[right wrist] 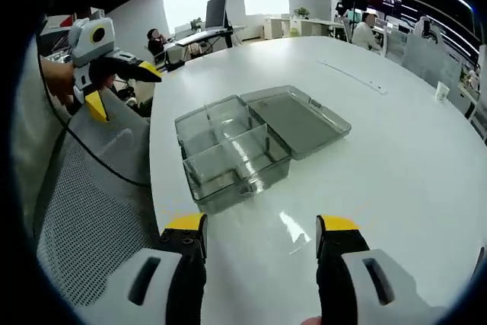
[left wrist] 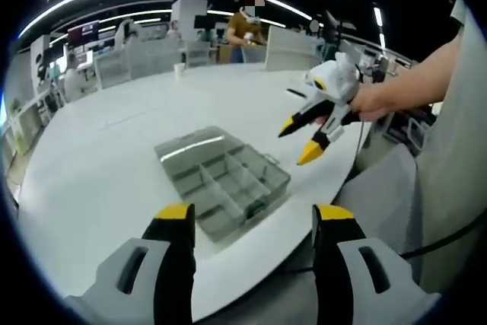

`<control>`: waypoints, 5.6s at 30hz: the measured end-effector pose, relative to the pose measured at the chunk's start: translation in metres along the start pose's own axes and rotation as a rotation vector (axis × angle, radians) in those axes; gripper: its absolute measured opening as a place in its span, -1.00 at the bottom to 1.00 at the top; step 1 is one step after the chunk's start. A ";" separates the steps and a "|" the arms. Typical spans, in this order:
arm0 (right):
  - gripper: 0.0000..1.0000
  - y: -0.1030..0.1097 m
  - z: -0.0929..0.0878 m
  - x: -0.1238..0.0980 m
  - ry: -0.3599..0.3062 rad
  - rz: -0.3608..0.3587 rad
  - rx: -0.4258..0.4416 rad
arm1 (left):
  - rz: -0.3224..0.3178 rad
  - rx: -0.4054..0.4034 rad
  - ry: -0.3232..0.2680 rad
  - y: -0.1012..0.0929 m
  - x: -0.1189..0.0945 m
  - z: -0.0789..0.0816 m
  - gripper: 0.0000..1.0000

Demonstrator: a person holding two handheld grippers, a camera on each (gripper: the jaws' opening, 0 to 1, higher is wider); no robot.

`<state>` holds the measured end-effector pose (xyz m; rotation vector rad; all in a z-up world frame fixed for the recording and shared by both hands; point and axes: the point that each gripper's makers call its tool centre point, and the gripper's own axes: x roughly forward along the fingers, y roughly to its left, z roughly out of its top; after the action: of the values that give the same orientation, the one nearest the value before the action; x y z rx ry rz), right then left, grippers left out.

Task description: Insert the divider into the dual guide fixture by aligning both edges with the guide slots and pushing it downward to the bottom, including one-sided entry, uneven engagement, binding, and posture correction.

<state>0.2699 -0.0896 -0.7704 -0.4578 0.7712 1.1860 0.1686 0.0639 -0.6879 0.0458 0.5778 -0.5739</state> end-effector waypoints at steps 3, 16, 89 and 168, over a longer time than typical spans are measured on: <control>0.09 -0.002 -0.001 0.002 0.014 0.003 -0.008 | 0.000 0.001 0.005 0.000 0.001 -0.001 0.22; 0.06 -0.007 -0.008 0.013 0.059 0.020 -0.034 | -0.002 -0.005 0.023 0.002 0.003 -0.006 0.22; -0.45 -0.014 -0.031 0.037 0.361 0.149 -0.390 | -0.002 -0.019 0.043 0.007 0.010 -0.009 0.21; -0.45 0.081 0.060 -0.018 0.057 0.002 -0.459 | -0.133 -0.034 0.022 -0.034 0.037 0.016 0.03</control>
<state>0.2085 -0.0334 -0.7110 -0.8719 0.5434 1.3592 0.1845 0.0136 -0.6904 -0.0188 0.6149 -0.6931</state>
